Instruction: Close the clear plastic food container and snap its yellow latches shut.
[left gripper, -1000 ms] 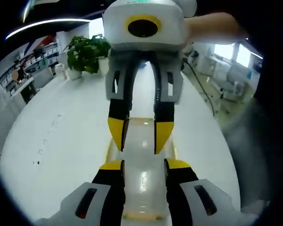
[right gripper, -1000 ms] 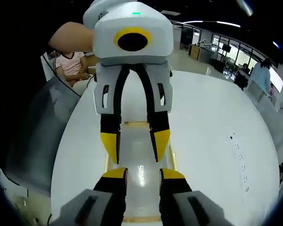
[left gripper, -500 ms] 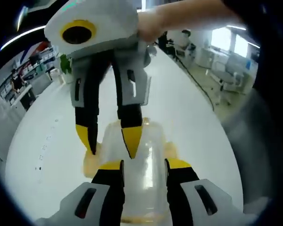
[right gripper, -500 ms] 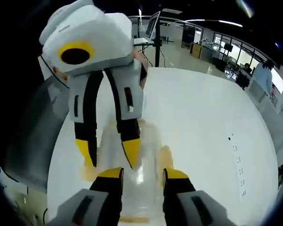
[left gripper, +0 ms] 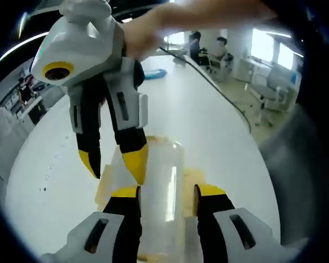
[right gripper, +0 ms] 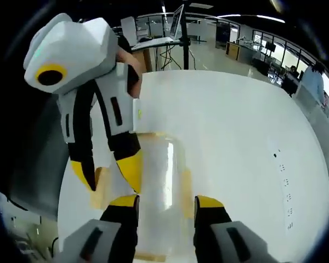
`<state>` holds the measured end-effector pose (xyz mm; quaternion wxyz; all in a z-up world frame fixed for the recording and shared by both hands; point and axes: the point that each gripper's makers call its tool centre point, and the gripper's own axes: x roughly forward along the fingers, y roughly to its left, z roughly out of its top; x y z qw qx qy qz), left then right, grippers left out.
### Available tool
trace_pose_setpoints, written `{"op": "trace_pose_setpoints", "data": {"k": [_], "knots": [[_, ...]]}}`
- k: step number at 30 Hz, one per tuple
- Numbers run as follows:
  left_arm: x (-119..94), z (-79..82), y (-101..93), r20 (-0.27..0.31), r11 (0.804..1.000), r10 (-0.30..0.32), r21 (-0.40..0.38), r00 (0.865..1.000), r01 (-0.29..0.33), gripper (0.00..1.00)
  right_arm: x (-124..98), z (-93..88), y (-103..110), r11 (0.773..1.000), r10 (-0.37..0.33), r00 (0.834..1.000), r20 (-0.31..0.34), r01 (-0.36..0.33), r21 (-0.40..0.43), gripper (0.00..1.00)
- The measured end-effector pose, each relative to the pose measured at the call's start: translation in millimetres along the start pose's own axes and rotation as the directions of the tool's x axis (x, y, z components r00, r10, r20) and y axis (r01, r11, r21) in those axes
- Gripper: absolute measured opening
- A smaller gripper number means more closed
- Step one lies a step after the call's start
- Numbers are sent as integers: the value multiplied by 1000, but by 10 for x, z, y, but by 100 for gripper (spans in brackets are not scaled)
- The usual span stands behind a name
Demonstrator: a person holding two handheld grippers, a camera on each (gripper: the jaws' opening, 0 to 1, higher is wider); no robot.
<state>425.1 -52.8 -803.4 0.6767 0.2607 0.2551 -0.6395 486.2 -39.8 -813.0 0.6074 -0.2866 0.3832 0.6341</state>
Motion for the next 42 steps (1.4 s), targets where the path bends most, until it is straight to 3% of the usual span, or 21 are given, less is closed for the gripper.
{"op": "trace_pose_setpoints", "data": {"k": [3, 10, 15, 16, 23, 33, 34, 35, 36, 40, 42], "knots": [[48, 8, 2, -8, 998, 30, 52, 1000, -30, 46, 9, -12, -15, 1000, 20, 1000, -2, -20, 20, 39], [77, -16, 15, -1, 994, 87, 60, 996, -87, 47, 31, -9, 16, 998, 58, 998, -34, -57, 23, 41], [83, -64, 82, -44, 968, 163, 199, 986, -151, 41, 42, -20, 16, 997, 76, 996, -48, -75, 19, 42], [111, -54, 48, -40, 975, 153, 171, 987, -144, 42, 46, -17, 14, 997, 80, 995, -52, -79, 20, 42], [110, -62, 75, -43, 965, 177, 203, 983, -165, 41, 55, -36, 10, 992, 126, 983, -135, -126, 8, 40], [121, -72, 88, -87, 961, 222, 189, 971, -202, 38, 101, -52, 24, 974, 220, 937, -271, -226, 10, 37], [125, -82, 111, -90, 957, 234, 198, 968, -213, 38, 138, -54, 23, 977, 214, 940, -265, -204, 66, 37], [146, -88, 102, -90, 956, 235, 202, 968, -213, 38, 132, -104, -2, 970, 236, 926, -295, -242, 19, 37], [148, -85, 106, -93, 956, 234, 201, 968, -212, 37, 127, -118, 13, 968, 246, 919, -309, -249, 30, 38], [150, -87, 141, -117, 950, 253, 218, 960, -224, 36, 148, -113, 38, 965, 257, 920, -295, -259, 32, 40], [137, -93, 141, -97, 954, 239, 208, 966, -215, 36, 144, -104, 42, 967, 254, 928, -273, -254, 35, 40]]}}
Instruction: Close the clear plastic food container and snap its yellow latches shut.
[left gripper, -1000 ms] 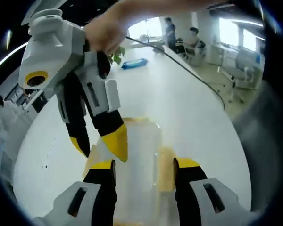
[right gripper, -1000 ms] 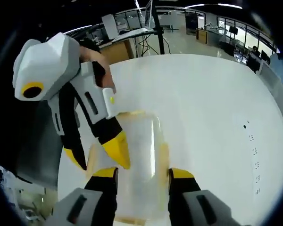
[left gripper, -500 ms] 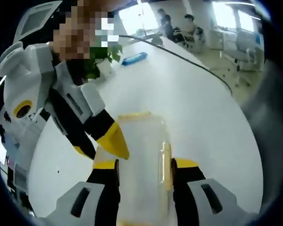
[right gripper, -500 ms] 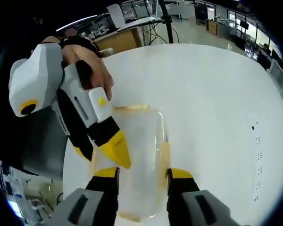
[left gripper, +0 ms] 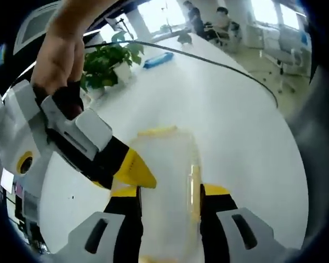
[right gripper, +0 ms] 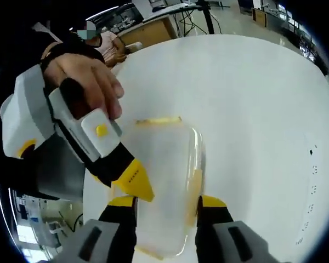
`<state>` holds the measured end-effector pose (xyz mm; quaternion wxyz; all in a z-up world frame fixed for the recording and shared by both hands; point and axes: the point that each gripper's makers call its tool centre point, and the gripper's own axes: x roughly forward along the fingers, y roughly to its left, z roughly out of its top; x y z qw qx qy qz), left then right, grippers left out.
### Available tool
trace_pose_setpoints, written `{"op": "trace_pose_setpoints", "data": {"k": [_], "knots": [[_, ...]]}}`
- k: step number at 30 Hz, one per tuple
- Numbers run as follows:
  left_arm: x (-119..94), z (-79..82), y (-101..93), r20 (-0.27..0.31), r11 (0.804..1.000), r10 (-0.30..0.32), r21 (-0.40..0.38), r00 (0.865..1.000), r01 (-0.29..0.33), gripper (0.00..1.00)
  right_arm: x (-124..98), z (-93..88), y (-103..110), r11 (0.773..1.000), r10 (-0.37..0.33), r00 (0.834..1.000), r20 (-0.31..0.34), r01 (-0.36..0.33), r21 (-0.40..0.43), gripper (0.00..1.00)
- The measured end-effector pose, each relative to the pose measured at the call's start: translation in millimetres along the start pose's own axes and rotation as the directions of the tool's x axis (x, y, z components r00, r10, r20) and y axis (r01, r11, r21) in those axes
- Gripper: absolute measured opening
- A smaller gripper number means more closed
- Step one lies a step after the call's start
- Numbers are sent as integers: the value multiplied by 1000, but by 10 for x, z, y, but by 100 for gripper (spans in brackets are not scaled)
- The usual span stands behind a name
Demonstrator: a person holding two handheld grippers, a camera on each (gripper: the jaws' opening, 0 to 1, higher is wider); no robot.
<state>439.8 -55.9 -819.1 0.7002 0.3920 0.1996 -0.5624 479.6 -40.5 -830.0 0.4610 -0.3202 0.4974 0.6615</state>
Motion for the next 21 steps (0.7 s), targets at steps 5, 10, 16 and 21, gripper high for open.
{"op": "trace_pose_setpoints", "data": {"k": [5, 10, 16, 21], "knots": [[0, 13, -24, -5, 1000, -7, 14, 1000, 7, 38, 10, 26, 8, 1000, -1, 1000, 21, 1, 3, 41], [-14, 15, -51, -14, 999, -11, 33, 1000, 11, 40, 21, 43, 12, 999, 17, 1000, 23, -18, 29, 43], [-95, -9, -76, -62, 998, -58, -30, 996, 56, 43, -47, 79, -3, 999, -30, 998, -62, 28, -30, 44], [-270, 93, -29, -50, 999, -37, 15, 998, 38, 44, -240, 221, 15, 997, -53, 998, -44, 51, -52, 48]]}}
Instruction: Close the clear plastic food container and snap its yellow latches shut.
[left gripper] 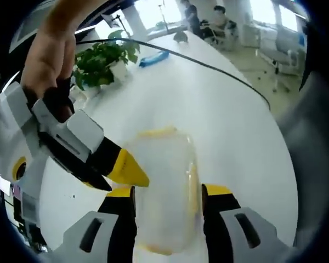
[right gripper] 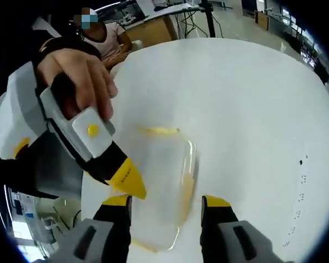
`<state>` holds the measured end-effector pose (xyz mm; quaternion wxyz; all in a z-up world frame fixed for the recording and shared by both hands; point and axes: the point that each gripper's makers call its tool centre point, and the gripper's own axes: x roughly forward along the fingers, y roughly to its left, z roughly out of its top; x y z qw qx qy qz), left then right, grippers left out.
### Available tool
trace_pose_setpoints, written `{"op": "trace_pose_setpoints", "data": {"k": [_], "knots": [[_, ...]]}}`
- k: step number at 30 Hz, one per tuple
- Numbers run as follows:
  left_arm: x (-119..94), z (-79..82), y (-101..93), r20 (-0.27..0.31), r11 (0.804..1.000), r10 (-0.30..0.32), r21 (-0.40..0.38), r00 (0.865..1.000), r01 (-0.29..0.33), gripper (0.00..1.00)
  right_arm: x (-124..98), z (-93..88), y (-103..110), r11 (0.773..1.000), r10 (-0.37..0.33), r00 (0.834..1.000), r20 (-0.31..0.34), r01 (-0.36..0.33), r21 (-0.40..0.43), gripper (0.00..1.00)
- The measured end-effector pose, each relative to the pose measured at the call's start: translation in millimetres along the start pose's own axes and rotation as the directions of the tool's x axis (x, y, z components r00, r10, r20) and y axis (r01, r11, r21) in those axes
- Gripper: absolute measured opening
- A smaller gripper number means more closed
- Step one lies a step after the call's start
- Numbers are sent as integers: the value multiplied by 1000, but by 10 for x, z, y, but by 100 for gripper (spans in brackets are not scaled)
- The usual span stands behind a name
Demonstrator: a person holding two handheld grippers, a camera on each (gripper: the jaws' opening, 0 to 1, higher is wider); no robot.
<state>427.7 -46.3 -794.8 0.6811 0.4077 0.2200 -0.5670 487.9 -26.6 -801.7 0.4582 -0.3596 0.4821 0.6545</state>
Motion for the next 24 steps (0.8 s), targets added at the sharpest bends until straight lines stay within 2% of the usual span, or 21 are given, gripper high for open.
{"op": "trace_pose_setpoints", "data": {"k": [3, 9, 11, 16, 18, 21, 23, 24], "knots": [[-59, -28, 34, -16, 1000, 11, 9, 1000, -11, 44, -57, -1, -3, 1000, -8, 1000, -9, 8, -1, 48], [-83, -39, -46, -30, 1000, -1, 28, 1000, 1, 43, -65, 6, 64, 1000, -26, 1000, -14, 26, -9, 48], [-76, -40, -45, -37, 999, 2, 32, 999, -1, 41, -97, -26, 15, 998, -63, 998, -15, 62, -22, 48], [-74, -3, -61, -27, 999, -30, 12, 999, 30, 43, -134, -54, 54, 997, -80, 997, 8, 80, -9, 47], [-73, -7, -90, -21, 997, -73, 2, 997, 73, 43, -146, -89, 72, 996, -91, 996, 4, 91, -10, 45], [-63, -91, -55, -56, 996, -82, 13, 995, 83, 42, -171, -102, 112, 994, -113, 993, 17, 113, -4, 48], [-61, -140, -99, -67, 991, -132, -7, 989, 132, 42, -178, -125, 108, 990, -143, 990, 11, 143, 2, 49], [-55, -154, -91, -69, 990, -139, -21, 988, 137, 43, -179, -148, 120, 985, -170, 985, -3, 170, -11, 50]]}}
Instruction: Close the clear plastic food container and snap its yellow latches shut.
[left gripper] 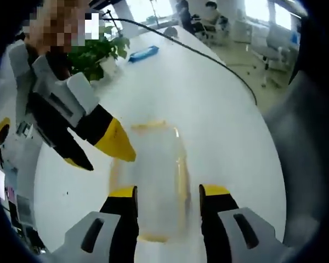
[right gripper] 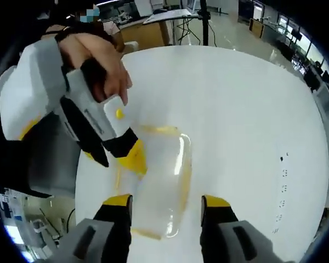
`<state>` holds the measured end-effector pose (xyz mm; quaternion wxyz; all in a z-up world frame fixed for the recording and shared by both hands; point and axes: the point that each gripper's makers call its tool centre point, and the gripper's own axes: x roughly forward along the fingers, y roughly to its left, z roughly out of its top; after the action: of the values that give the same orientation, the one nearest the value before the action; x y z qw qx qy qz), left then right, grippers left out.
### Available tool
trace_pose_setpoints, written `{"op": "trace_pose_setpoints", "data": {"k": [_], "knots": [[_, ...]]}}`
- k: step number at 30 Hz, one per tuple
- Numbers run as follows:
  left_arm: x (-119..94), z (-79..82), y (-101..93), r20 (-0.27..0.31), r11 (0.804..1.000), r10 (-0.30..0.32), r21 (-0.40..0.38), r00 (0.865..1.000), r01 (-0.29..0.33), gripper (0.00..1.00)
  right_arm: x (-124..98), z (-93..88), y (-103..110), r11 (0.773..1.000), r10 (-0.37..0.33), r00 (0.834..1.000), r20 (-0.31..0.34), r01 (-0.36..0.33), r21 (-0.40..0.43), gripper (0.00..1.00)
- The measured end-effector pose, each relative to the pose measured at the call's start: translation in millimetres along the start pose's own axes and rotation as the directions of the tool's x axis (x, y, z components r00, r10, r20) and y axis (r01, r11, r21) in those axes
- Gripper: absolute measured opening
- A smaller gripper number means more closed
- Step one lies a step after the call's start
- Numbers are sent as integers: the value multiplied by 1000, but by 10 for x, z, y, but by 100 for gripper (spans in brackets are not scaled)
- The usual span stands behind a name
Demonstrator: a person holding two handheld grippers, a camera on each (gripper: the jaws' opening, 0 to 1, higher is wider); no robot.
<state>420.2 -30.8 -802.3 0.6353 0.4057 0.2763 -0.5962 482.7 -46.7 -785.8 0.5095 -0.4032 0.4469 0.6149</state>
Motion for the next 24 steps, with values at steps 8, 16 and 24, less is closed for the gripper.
{"op": "trace_pose_setpoints", "data": {"k": [8, 16, 24], "knots": [[-43, -62, 235, 3, 997, -52, -62, 999, 52, 43, -48, -3, 183, 996, -91, 994, 63, 89, 26, 50], [-108, -118, 398, -23, 996, -49, -74, 999, 47, 42, -20, -64, 246, 994, -101, 992, 71, 97, 55, 49], [-124, -158, 470, -57, 982, 34, -181, 998, -44, 39, 2, -144, 219, 970, -166, 985, 52, 153, 188, 50]]}}
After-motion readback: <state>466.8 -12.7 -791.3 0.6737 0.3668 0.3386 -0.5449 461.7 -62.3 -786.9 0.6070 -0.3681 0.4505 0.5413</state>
